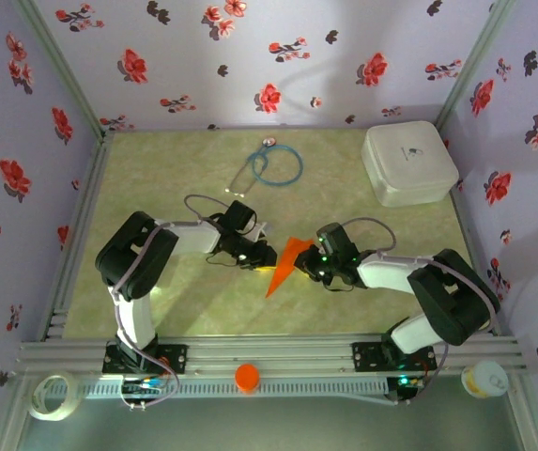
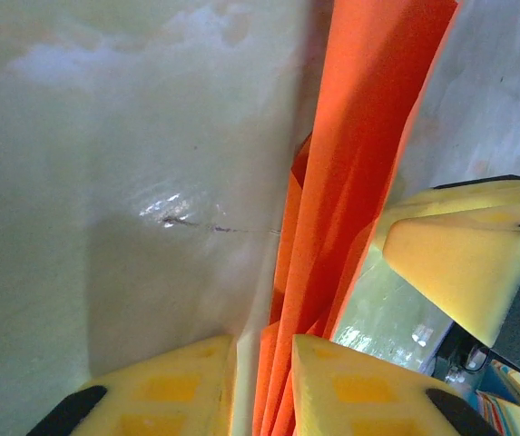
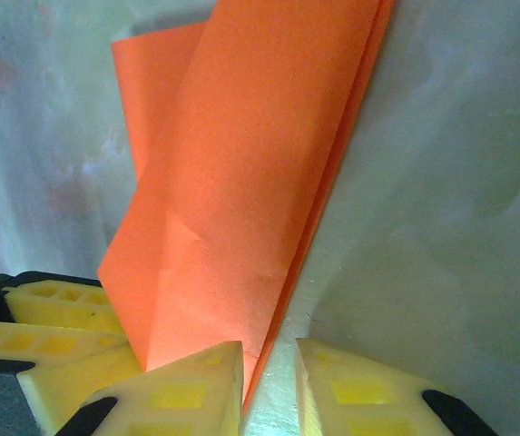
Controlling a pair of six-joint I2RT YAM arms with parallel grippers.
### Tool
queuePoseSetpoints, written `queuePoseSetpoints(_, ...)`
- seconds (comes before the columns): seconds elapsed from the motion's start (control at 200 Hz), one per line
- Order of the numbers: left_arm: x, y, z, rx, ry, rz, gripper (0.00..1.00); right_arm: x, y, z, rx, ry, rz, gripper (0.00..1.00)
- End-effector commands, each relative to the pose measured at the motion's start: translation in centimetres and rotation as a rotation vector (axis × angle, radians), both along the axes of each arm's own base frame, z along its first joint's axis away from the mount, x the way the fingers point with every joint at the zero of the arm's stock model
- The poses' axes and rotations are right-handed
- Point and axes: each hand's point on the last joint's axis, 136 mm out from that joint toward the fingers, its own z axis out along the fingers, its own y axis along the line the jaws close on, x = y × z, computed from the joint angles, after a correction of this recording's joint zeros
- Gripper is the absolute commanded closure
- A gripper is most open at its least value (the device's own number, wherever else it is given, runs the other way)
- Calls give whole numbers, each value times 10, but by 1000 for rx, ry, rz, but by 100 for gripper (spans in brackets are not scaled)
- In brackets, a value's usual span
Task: Fold a paper plane with a square sheet of paper (pick it up from the middle)
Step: Turn over a paper plane at the center of the table.
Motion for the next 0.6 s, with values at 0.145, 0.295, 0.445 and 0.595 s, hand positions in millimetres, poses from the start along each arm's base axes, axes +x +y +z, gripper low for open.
queuePoseSetpoints(0.145,-15,-12,-1,-16,29,-84,75,4,12,2,29,0,19,80)
queuePoseSetpoints(0.295,-17,-13,0,-18,29,-89,74,2,13,1,31,5,25,81)
queuePoseSetpoints(0.445,-18,-13,-1,-15,34,-88,74,-1,13,-2,31,15,28,82)
queuePoseSetpoints(0.595,-21,-14,-1,-21,41,-95,74,-2,15,-1,54,13,33,82)
